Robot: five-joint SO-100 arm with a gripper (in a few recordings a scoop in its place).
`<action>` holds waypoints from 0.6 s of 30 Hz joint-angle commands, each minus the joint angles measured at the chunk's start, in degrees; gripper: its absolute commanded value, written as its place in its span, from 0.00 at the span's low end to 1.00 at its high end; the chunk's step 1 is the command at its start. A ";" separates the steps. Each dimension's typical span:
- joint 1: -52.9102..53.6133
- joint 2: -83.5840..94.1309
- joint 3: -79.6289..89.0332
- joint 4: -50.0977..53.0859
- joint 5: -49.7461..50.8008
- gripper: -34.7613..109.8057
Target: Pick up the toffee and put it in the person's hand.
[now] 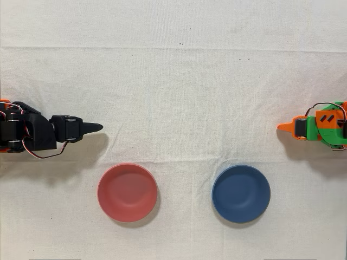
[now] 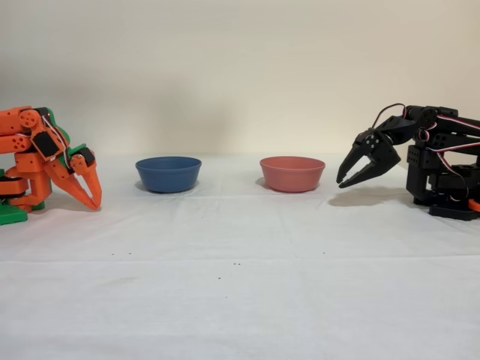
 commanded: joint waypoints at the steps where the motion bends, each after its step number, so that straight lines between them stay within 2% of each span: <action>1: -0.09 3.96 2.90 2.11 -0.18 0.24; 18: 0.00 3.96 2.90 2.99 -0.70 0.26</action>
